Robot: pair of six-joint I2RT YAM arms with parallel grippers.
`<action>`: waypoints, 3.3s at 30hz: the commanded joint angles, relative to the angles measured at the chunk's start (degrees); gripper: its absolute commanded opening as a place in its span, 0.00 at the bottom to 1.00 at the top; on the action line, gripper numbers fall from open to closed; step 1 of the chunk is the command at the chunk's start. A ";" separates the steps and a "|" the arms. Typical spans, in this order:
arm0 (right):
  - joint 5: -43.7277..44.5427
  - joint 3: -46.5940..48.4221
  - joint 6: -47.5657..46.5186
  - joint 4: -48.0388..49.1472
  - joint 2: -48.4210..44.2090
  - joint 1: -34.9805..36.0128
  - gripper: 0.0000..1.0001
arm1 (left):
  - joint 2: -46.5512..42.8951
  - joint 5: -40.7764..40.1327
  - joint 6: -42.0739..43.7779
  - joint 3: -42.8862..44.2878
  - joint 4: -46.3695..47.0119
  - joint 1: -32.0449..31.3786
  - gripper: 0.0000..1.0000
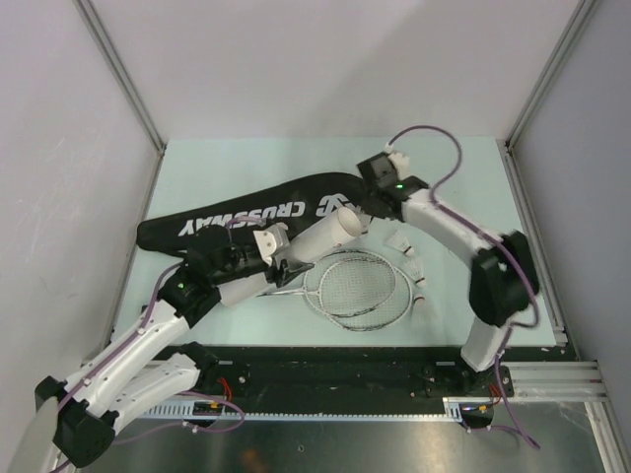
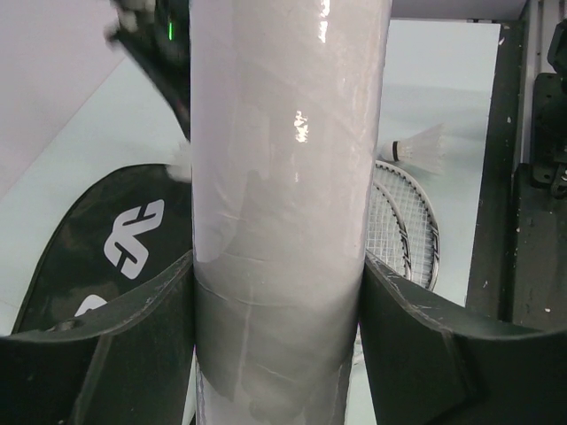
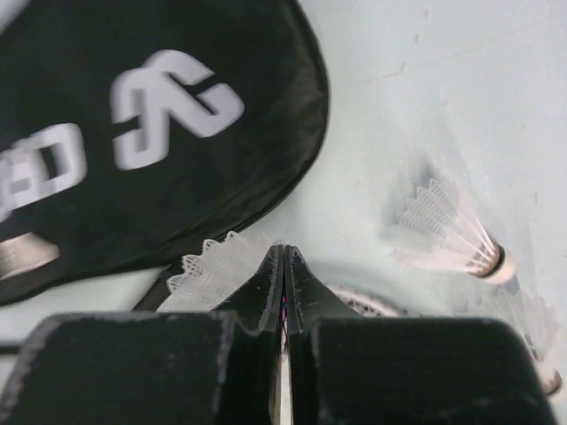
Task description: Pack up the badminton gear
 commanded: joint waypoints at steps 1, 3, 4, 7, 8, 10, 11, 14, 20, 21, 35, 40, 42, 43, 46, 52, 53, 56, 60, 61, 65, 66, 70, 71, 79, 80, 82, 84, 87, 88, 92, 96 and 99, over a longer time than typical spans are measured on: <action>-12.29 -5.58 -3.92 4.50 -21.72 -5.25 0.00 | 0.65 1.79 0.53 0.15 3.52 -0.15 0.01; -27.65 -11.72 -5.07 9.42 -29.14 -12.62 0.00 | 0.91 1.96 0.44 0.15 3.52 -0.15 0.01; -31.79 -16.45 -4.90 13.80 -32.40 -14.74 0.00 | 0.92 2.23 0.53 0.15 3.52 -0.15 0.01; -42.19 -18.08 -5.16 16.04 -41.12 -18.27 0.00 | 1.53 2.93 0.27 0.15 3.61 -0.15 0.01; -46.64 -18.08 -4.81 16.13 -43.66 -18.53 0.00 | 1.71 3.10 0.35 0.24 3.61 -0.15 0.01; -49.40 -18.78 -3.50 17.79 -45.95 -18.54 0.00 | 2.32 3.63 0.27 0.24 3.61 -0.15 0.01; -51.07 -18.96 -2.79 18.50 -47.97 -18.62 0.00 | 2.41 3.81 0.18 0.24 3.61 -0.15 0.01; -53.71 -19.14 0.98 22.27 -50.00 -18.19 0.00 | 2.85 4.34 0.09 0.33 3.61 -0.15 0.01; -54.16 -19.75 4.24 26.05 -49.40 -13.62 0.00 | 2.32 5.13 -0.26 0.33 3.78 -0.15 0.01; -54.07 -20.01 5.03 27.98 -48.87 -12.57 0.00 | 2.41 5.04 -0.44 0.33 3.87 -0.24 0.01; -42.30 -29.16 6.36 35.39 -50.36 -0.35 0.44 | -0.40 4.69 -1.84 -0.64 6.42 -0.41 0.00; -42.03 -29.07 0.39 29.67 -50.89 0.18 0.56 | -0.40 4.51 -1.84 -0.64 6.51 -0.41 0.00; -42.90 -28.89 -1.02 28.26 -50.89 0.27 0.59 | -0.49 4.51 -1.93 -0.64 6.51 -0.41 0.00; -42.91 -28.98 -0.94 28.00 -50.63 0.45 0.59 | -0.32 4.51 -2.02 -0.55 6.51 -0.41 0.00; -39.67 -29.07 -1.29 27.73 -49.31 4.47 0.58 | -0.05 4.86 -2.46 -0.46 6.77 -0.41 0.00; -30.35 -29.16 -1.20 29.41 -48.86 10.82 0.64 | -0.49 4.25 -3.25 -0.64 7.56 -0.41 0.00; -29.21 -29.33 -2.07 29.31 -49.74 10.73 0.71 | -0.66 3.64 -3.25 -0.72 7.56 -0.41 0.01; -27.44 -29.16 -4.62 27.82 -54.48 7.41 0.81 | -0.75 2.50 -2.90 -0.90 7.56 -0.42 0.00; -32.78 -29.07 -8.83 22.73 -59.06 -3.93 0.85 | -0.58 0.56 -2.02 -0.90 7.04 -0.41 0.00; -32.37 -28.98 -10.16 19.85 -59.32 -6.04 0.86 | -0.58 0.47 -1.76 -0.81 6.95 -0.41 0.00; -23.69 -29.42 -7.47 14.12 -55.13 -12.38 0.87 | -0.49 -0.67 -1.58 -0.64 6.34 -0.41 0.00; -17.14 -29.33 -3.70 13.32 -53.45 -12.65 0.87 | -0.49 -0.67 -1.58 -0.64 6.33 -0.41 0.01; -8.91 -27.67 5.44 6.48 -40.82 -12.56 0.88 | -0.75 -0.41 -1.75 -0.64 6.25 -0.41 0.01; -7.33 -26.36 6.52 5.68 -37.82 -12.47 0.88 | -0.84 -0.41 -1.84 -0.64 6.25 -0.41 0.00; 1.29 -19.84 10.75 4.70 -13.56 -8.43 0.81 | -0.67 0.47 -2.11 -0.46 6.25 -0.41 0.01; 3.30 -19.40 10.58 4.96 -12.32 -7.56 0.79 | -0.67 0.73 -2.11 -0.46 6.25 -0.41 0.00; 4.81 -17.74 10.14 4.88 -8.99 -6.59 0.74 | -0.84 0.73 -2.11 -0.38 6.25 -0.41 0.00; 6.65 -16.85 9.87 4.79 -7.04 -5.45 0.68 | -0.75 1.08 -2.11 -0.37 6.25 -0.41 0.00; 8.33 -15.89 9.96 4.62 -4.40 -4.91 0.67 | -0.75 1.44 -2.28 -0.29 6.25 -0.41 0.00; 8.50 -15.36 9.87 4.70 -3.96 -4.83 0.66 | -0.75 1.61 -2.46 -0.29 6.25 -0.41 0.00; 9.21 -14.04 8.99 4.88 -2.46 -4.83 0.66 | -0.67 1.96 -2.37 -0.20 6.25 -0.41 0.00; 10.79 -13.08 8.20 4.62 -1.85 -4.39 0.69 | -0.58 2.23 -2.55 -0.11 6.25 -0.42 0.00; 11.49 -11.76 7.24 3.39 -0.80 -4.56 0.70 | -0.49 2.40 -2.63 -0.11 6.25 -0.41 0.00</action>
